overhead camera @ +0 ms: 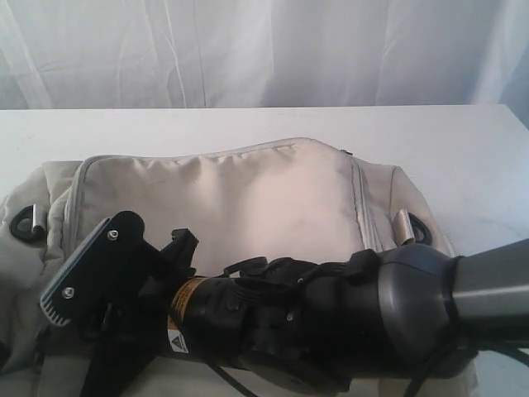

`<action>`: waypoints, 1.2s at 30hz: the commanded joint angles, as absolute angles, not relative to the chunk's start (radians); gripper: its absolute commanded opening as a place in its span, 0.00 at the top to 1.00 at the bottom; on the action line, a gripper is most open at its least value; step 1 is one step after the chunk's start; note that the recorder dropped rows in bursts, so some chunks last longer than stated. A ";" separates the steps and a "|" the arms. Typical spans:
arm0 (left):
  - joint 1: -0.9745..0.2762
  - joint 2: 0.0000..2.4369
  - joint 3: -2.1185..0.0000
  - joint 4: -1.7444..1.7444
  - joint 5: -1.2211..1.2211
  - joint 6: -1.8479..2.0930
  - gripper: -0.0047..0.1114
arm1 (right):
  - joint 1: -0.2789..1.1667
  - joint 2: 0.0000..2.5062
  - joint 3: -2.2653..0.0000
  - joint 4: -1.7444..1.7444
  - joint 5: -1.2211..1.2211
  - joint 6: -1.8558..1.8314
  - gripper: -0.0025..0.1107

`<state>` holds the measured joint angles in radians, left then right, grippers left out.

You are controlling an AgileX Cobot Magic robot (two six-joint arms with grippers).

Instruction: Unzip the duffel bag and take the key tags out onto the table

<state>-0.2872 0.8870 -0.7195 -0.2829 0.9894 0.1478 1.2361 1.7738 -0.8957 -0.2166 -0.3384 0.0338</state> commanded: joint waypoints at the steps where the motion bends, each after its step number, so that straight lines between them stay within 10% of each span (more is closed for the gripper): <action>1: -0.287 0.872 -0.722 -0.306 1.035 0.165 0.96 | 1.235 1.736 -0.900 -0.216 -0.338 -0.041 0.98; 36: -0.287 0.865 -0.722 -0.306 1.126 0.188 0.96 | 0.903 1.957 -1.392 -0.082 -0.365 -0.268 0.98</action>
